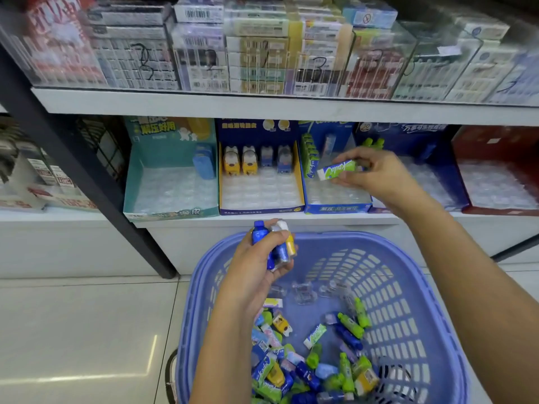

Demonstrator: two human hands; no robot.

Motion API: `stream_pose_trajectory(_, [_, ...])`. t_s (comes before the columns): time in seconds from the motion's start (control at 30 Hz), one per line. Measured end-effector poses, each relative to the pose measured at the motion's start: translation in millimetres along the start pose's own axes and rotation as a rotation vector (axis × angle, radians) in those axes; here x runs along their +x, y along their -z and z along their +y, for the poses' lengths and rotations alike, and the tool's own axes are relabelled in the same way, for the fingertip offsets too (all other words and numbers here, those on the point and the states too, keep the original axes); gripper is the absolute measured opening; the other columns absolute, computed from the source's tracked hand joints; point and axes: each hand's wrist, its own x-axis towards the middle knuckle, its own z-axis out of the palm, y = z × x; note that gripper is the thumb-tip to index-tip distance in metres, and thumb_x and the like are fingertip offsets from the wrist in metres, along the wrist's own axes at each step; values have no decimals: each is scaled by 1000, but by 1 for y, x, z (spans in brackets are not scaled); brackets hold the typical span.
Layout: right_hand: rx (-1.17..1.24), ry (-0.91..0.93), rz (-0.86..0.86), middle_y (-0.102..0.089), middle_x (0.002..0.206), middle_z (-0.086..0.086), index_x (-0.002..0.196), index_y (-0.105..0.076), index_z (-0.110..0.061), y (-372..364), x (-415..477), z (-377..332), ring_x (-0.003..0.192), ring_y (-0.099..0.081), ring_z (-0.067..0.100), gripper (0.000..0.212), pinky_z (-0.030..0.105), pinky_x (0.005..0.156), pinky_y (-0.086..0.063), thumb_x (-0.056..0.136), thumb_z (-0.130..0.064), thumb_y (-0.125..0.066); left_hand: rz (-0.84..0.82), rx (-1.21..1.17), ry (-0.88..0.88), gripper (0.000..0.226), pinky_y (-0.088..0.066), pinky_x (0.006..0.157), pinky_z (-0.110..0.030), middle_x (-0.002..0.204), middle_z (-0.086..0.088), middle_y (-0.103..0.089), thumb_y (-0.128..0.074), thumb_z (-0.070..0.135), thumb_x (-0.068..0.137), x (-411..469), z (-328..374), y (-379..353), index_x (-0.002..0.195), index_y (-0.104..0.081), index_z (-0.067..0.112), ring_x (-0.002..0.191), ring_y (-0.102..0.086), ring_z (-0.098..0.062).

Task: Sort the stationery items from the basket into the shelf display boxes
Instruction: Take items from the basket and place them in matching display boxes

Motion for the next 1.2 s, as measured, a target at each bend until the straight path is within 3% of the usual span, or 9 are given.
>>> stream_pose_trajectory(0.13, [-56, -56, -53, -65, 86, 13, 105, -62, 4, 0, 18, -5, 62, -70, 10, 23, 13, 61, -55, 82, 1, -67, 28, -12, 3, 21, -54, 57, -26, 96, -11, -70, -64, 9, 85, 6, 3, 3, 106, -62, 11, 79, -65, -22])
stream_pose_trajectory(0.2, [-320, -55, -36, -64, 69, 7, 99, -63, -1, -6, 29, -6, 47, -63, 6, 28, 18, 54, -55, 79, -18, -73, 45, -5, -4, 21, -55, 57, -26, 95, -11, -70, -64, 9, 85, 8, 4, 4, 105, -62, 12, 75, -65, -20])
stream_pose_trajectory(0.3, [-595, -94, -16, -62, 67, 9, 91, -58, -6, -16, 40, -6, 51, -61, 20, 33, 32, 60, -56, 80, -34, -72, 38, 27, -24, 17, -54, 59, -25, 92, -10, -67, -64, 10, 85, 9, 2, 3, 102, -60, 13, 70, -64, -17])
stream_pose_trajectory(0.47, [-598, -69, 111, -67, 59, 11, 60, -60, -6, -26, 50, -3, 60, -68, 24, 43, 34, 74, -57, 83, -41, -67, 23, 59, -23, 15, -54, 61, -25, 89, -8, -66, -63, 10, 86, 10, 0, 1, 100, -61, 15, 72, -63, -17])
stream_pose_trajectory(0.7, [-587, -172, 149, -50, 29, -10, 52, -61, -8, -38, 63, -5, 31, -50, -4, 47, 17, 63, -50, 79, -47, -69, 55, -185, 131, 31, -54, 55, -27, 89, -13, -71, -69, 14, 79, 11, -4, -5, 107, -62, 2, 73, -70, -21])
stream_pose_trajectory(0.93, [-646, -321, 55, -56, 35, -9, 67, -62, -10, -48, 73, -10, 50, -60, 1, 47, 17, 59, -46, 73, -55, -71, 102, -236, 112, 29, -56, 57, -29, 87, -12, -73, -67, 11, 83, 10, -4, -2, 109, -60, 2, 71, -70, -21])
stream_pose_trajectory(1.0, [-482, -348, 90, -65, 47, -2, 78, -63, -5, -46, 73, -8, 45, -62, 1, 47, 16, 53, -48, 73, -51, -73, 97, -216, 95, 29, -56, 58, -29, 87, -11, -72, -67, 11, 83, 11, -2, 0, 110, -60, 1, 72, -70, -20])
stream_pose_trajectory(1.1, [41, -439, 79, -70, 76, 18, 104, -59, 7, -36, 65, -5, 52, -69, 12, 47, 21, 54, -58, 79, -29, -75, 82, -205, 88, 25, -56, 58, -29, 86, -12, -72, -67, 11, 82, 10, -2, 0, 105, -63, 1, 72, -70, -20])
stream_pose_trajectory(1.2, [-87, -410, 88, -70, 86, 21, 93, -62, 4, -37, 62, 5, 58, -70, 17, 38, 25, 61, -59, 81, -31, -72, 67, -201, 87, 24, -56, 59, -29, 88, -12, -73, -68, 11, 81, 9, -3, -1, 102, -63, 2, 74, -70, -21])
